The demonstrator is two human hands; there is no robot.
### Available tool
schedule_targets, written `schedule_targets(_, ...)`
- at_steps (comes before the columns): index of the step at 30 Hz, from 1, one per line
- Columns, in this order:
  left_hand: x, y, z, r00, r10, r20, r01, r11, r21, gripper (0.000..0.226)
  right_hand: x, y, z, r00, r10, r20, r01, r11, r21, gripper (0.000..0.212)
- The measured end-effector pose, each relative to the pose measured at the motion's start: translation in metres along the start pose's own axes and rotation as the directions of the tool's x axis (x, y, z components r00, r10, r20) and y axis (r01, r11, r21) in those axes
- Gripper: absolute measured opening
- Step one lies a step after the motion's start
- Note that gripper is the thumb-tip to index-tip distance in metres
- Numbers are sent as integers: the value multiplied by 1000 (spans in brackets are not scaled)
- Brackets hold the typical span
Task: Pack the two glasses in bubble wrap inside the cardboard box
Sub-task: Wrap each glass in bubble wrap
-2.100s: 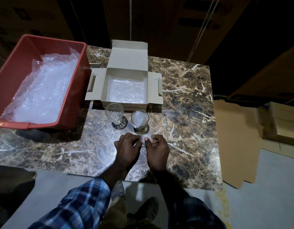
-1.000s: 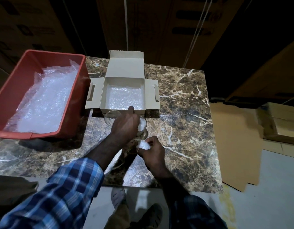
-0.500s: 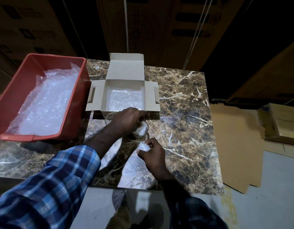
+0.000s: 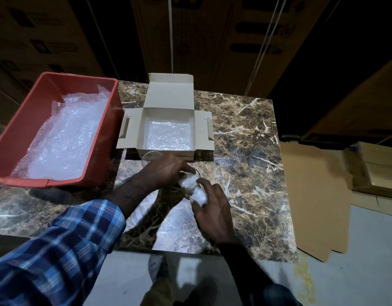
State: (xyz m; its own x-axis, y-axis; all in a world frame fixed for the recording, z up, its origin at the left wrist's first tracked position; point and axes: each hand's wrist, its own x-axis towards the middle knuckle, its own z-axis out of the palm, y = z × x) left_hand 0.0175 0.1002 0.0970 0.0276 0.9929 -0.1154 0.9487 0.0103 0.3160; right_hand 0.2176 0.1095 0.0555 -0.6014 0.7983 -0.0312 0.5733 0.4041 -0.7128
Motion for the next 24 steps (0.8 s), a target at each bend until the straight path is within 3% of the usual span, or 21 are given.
schedule_targets(6, -2, 7, -8, 977, 44, 208, -90, 972, 217, 43, -3, -6, 0, 999, -46, 26, 49, 992, -119, 54)
schedule_targets(12, -5, 10, -3, 996, 11, 92, -40, 946, 323, 38, -1, -11, 3, 999, -43, 4, 43, 988, -148, 50)
schedule_targets(16, -3, 11, -1, 994, 53, 98, -80, 952, 295, 36, 3, -13, 0, 1000, -24, 0, 24, 989, -143, 50)
schedule_targets(24, 2, 9, -5, 964, 123, 237, -183, 950, 253, 41, 7, -16, -4, 998, 47, -37, -53, 981, -187, 40)
